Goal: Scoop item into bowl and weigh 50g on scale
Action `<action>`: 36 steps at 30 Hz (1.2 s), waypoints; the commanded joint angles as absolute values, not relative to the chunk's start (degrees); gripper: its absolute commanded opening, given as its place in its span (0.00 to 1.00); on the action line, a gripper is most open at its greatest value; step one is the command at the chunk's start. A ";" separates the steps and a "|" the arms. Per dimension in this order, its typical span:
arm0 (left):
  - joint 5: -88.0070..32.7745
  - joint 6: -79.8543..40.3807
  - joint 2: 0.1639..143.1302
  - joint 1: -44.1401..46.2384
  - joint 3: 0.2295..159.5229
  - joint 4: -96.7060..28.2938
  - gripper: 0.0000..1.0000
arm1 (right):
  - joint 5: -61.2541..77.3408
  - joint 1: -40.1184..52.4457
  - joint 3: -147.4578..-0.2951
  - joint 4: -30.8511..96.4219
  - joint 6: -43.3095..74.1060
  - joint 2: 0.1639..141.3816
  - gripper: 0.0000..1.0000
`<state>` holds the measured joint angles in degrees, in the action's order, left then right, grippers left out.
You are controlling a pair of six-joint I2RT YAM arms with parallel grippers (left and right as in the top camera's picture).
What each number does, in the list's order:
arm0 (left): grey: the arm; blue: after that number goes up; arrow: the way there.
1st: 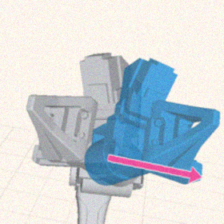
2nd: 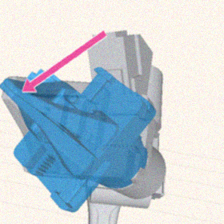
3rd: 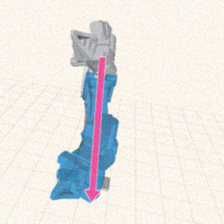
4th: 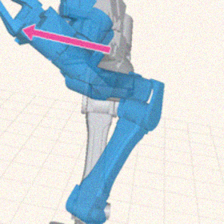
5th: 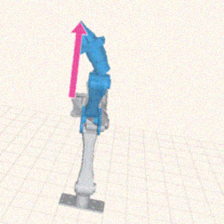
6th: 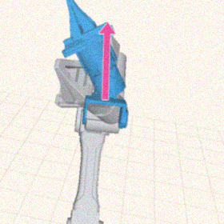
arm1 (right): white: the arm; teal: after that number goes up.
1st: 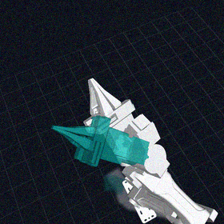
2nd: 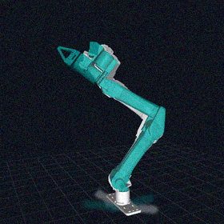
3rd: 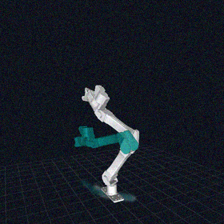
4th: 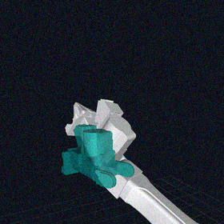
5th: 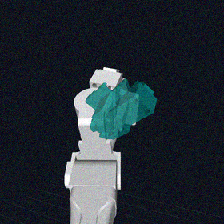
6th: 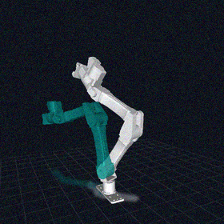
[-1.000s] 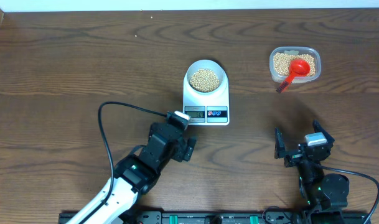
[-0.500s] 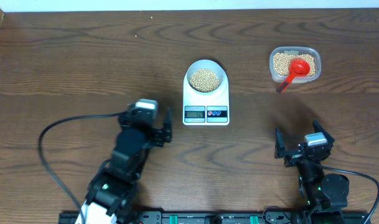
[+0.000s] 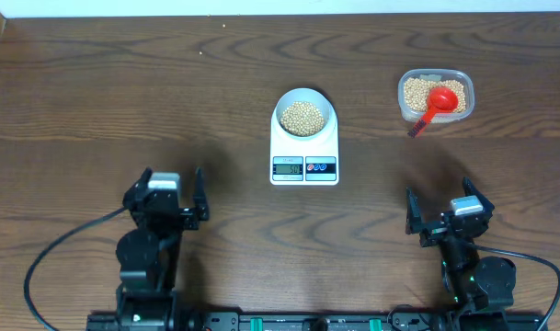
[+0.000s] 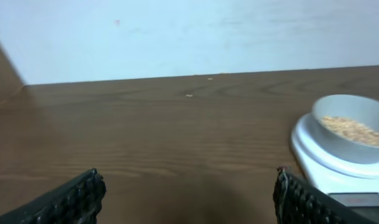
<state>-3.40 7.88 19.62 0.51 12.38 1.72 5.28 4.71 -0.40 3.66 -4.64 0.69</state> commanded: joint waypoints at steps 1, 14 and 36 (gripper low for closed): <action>-4.95 9.43 15.73 -1.96 8.43 3.44 0.88 | 4.64 4.58 -0.32 3.88 -4.80 0.27 0.99; -3.81 10.94 6.02 -2.94 0.21 3.81 0.88 | 4.64 4.58 -0.32 3.88 -4.80 0.27 0.99; -3.44 10.87 0.10 -2.94 0.23 -3.81 0.88 | 4.64 4.58 -0.30 3.88 -4.80 0.27 0.99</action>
